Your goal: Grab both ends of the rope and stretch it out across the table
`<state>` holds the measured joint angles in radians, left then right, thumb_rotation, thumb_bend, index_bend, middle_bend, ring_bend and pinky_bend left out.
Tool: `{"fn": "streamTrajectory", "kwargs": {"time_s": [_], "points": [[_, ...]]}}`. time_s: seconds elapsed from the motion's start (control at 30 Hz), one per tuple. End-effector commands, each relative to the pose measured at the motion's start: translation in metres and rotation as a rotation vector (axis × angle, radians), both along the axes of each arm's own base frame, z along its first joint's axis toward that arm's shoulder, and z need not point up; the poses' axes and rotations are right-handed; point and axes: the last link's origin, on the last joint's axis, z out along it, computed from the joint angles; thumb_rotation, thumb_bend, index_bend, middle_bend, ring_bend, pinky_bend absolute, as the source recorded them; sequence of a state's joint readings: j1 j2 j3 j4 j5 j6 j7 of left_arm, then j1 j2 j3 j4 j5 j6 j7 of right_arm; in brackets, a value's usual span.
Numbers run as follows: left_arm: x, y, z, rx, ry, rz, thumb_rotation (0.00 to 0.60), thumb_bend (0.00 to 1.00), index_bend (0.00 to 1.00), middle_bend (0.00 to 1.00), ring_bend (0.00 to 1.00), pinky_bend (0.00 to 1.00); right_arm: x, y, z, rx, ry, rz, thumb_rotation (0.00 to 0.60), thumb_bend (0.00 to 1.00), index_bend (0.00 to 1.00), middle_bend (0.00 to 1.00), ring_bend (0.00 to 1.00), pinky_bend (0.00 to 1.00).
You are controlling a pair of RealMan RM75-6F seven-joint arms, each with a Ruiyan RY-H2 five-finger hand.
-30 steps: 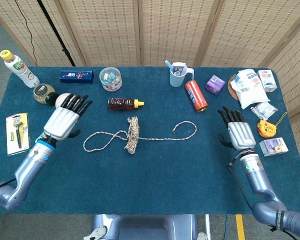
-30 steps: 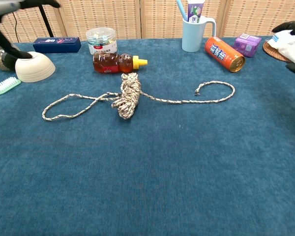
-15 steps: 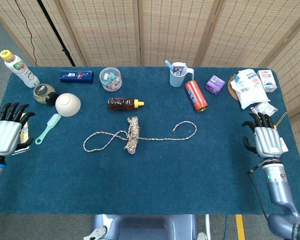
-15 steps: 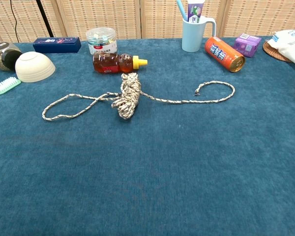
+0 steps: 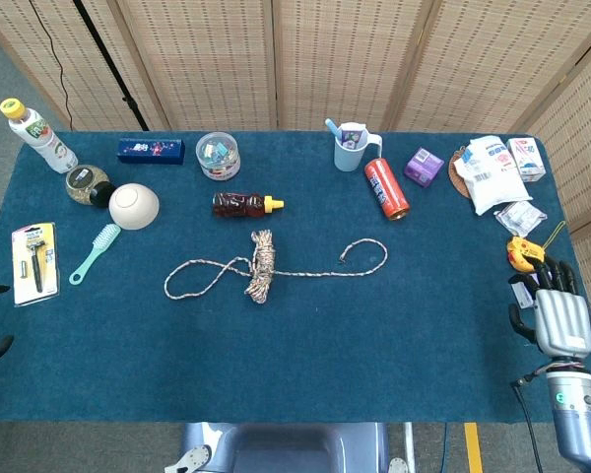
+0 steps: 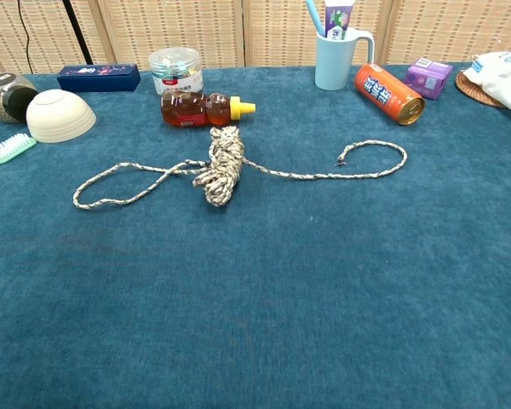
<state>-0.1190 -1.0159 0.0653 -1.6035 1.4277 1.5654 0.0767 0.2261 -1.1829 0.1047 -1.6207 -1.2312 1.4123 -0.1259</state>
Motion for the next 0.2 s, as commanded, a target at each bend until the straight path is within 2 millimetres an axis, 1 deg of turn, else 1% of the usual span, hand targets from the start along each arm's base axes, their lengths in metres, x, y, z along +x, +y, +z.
{"fn": "streamTrajectory", "kwargs": {"time_s": [0.03,0.1,0.2], "points": [[-0.0043,-0.0251,0.0041,0.026,-0.002,0.019,0.600,0.19,0.26,0.13,0.02,0.00,-0.0024,0.0152,0.0028,-0.007,0.012,-0.019,0.600,0.47,0.35,0.14,0.04,0.00],[-0.0038,-0.0307,0.0033,0.032,-0.002,0.017,0.600,0.19,0.26,0.13,0.02,0.00,-0.0023,0.0193,0.0027,-0.011,0.012,-0.021,0.600,0.47,0.35,0.14,0.04,0.00],[-0.0020,-0.0340,0.0027,0.040,-0.004,0.013,0.600,0.19,0.26,0.14,0.02,0.00,-0.0019,0.0227,0.0031,-0.012,0.015,-0.020,0.600,0.47,0.35,0.14,0.04,0.00]]}}
